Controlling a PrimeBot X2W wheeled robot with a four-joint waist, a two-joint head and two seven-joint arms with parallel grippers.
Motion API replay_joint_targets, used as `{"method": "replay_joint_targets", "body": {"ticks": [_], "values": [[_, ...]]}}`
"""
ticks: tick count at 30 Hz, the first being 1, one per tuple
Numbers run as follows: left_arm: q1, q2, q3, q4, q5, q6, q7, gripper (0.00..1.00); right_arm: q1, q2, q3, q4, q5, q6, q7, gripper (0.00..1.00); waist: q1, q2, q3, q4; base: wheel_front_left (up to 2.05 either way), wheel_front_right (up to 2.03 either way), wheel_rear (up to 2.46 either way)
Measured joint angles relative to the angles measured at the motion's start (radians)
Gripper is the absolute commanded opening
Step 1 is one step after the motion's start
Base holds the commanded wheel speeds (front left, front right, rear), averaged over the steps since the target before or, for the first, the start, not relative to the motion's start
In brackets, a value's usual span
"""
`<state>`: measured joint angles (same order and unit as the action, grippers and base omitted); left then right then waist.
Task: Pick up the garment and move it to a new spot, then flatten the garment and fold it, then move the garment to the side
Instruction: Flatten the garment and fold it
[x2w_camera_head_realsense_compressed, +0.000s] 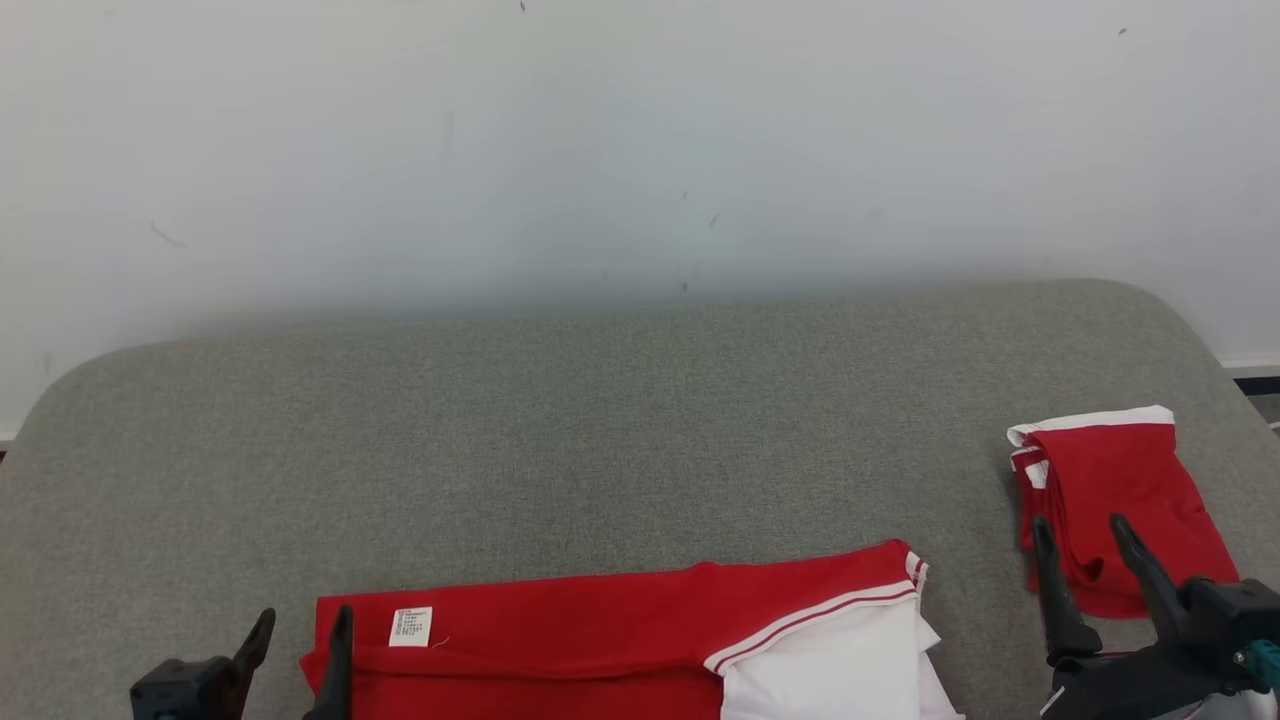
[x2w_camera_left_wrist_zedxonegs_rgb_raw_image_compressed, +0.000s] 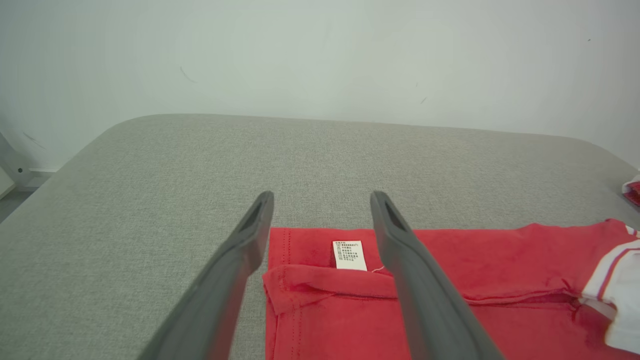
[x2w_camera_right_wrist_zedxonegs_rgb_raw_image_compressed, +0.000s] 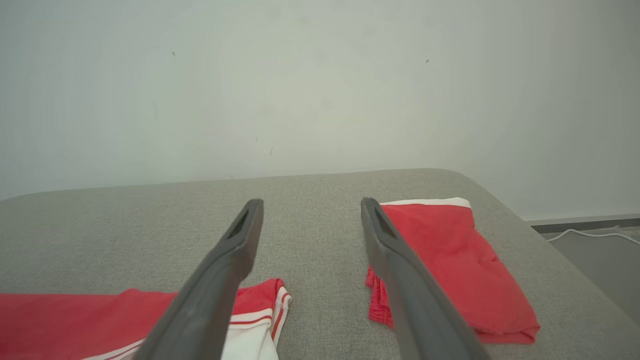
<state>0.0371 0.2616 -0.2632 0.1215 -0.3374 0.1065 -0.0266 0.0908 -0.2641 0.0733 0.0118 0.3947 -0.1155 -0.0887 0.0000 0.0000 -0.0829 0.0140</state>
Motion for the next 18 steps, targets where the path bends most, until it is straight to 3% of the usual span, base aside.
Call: {"method": "replay_joint_targets", "body": {"ticks": [6, 11, 18], "values": [[0.003, 0.009, 0.0, -0.029, 0.012, 0.007, 0.027, 1.0, -0.007, -0.001, 0.013, 0.012, 0.0, 0.007, 0.025, 1.0, 0.0, -0.0001, 0.013, 0.003, 0.0, 0.0, 0.0], [0.002, 0.01, -0.008, -0.051, 0.022, 0.007, 0.052, 1.0, -0.031, -0.015, 0.085, 0.087, -0.022, 0.01, 0.185, 1.0, 0.0, 0.0, 0.035, 0.01, 0.0, 0.0, 0.0], [-0.007, 0.004, -0.037, -0.07, 0.034, 0.007, 0.079, 1.0, -0.045, -0.016, 0.13, 0.16, -0.036, 0.01, 0.306, 1.0, 0.0, 0.0, 0.057, 0.037, 0.0, 0.0, 0.0]]}}
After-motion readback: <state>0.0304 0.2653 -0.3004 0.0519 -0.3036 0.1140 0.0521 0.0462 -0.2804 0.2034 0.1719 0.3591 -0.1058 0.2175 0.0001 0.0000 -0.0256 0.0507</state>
